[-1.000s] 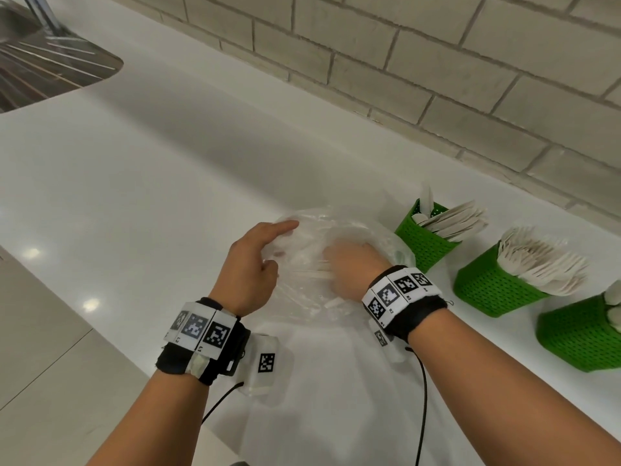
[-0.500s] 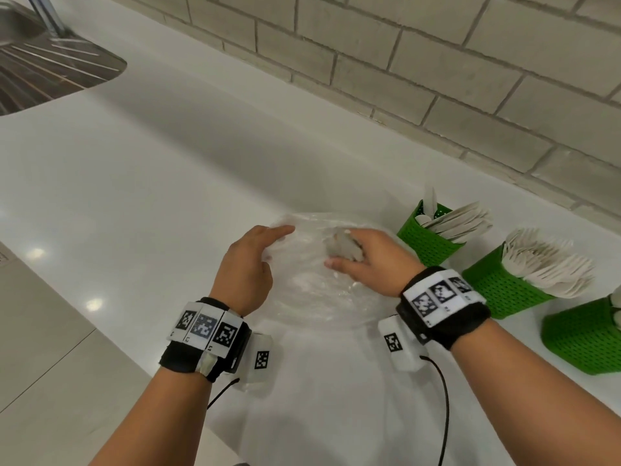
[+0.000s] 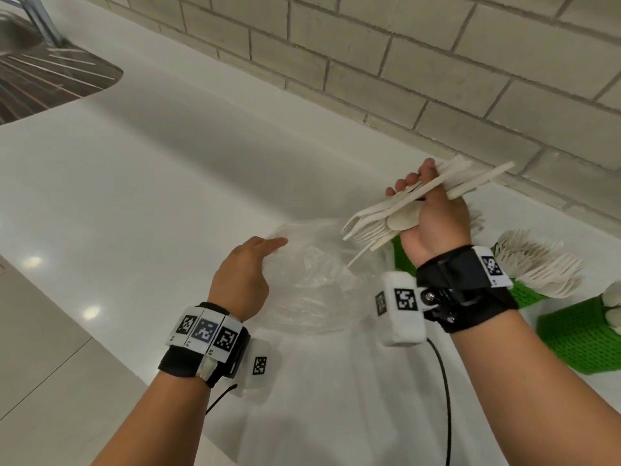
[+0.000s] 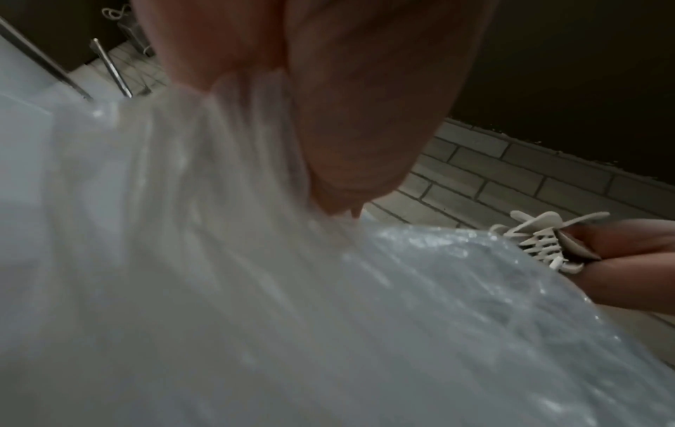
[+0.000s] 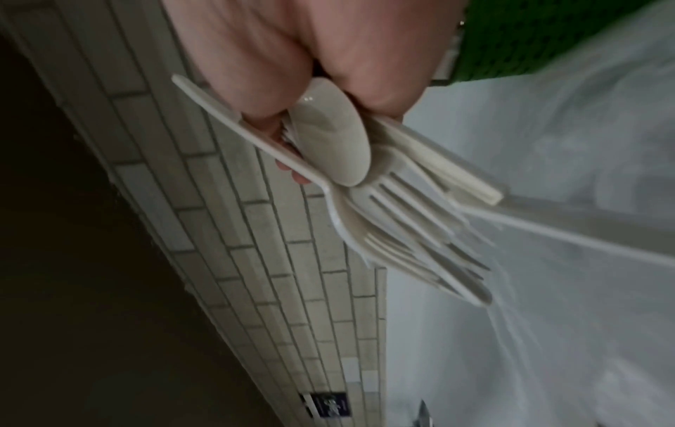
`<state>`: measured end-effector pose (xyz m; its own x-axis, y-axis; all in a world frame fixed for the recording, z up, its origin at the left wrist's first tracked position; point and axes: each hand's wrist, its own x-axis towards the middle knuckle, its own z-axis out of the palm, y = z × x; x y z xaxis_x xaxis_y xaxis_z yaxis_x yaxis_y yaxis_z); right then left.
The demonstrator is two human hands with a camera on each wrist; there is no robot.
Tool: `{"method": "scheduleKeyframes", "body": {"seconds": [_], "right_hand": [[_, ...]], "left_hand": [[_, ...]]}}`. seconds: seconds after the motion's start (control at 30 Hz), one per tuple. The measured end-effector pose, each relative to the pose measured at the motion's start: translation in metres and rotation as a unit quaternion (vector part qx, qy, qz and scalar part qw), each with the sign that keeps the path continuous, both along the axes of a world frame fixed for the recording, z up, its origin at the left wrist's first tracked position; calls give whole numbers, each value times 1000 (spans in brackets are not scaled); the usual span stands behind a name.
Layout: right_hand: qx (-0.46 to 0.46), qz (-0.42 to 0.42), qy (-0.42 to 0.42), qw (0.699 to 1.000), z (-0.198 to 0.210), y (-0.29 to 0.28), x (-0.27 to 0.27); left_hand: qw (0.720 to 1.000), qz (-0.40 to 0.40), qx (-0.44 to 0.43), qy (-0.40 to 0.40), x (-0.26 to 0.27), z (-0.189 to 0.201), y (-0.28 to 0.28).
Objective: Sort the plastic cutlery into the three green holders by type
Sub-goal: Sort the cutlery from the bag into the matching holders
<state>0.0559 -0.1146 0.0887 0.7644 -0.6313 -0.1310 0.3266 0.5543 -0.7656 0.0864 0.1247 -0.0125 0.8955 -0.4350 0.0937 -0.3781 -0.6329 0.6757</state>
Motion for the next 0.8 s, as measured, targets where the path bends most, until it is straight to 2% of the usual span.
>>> {"method": "scheduleKeyframes", "body": {"seconds": [0.1,0.17,0.2,0.27,0.3,0.33,0.4,0.47,0.57,0.7,0.8], "right_hand": [[20,-12,12,1000,2,-11,-3],[28,-6,16,999,1,-13,-7],[32,-3,16,999,0,-13,-9],[36,-7,16,999,0,-13,-13],[30,-16,13,999,0,-13,-16],[19,-30,7,999,1,-13,-18],[-10,-68,-15,998,6,-15,-23],[-33,-91,-39,995,15,-21,-32],[-60,-100,-57,992,23,-30,-51],[-36,-105,-44,993,9,-37,-75],[-11,-128,-29,991,-8,-44,-90]], "left_hand": [[997,5,72,36,-1,11,1],[997,19,74,16,-5,28,1],[999,15,28,-13,-8,40,-1],[991,-28,-116,-60,-16,62,-15],[985,-60,-152,-64,-20,69,-26],[983,-90,-149,-56,-22,72,-40],[990,-125,-67,-14,-22,67,-72],[990,-126,66,17,-18,53,-102],[974,-114,194,-10,-12,36,-126],[948,-137,285,-26,-13,21,-141],[948,-140,283,-41,-15,16,-145]]}}
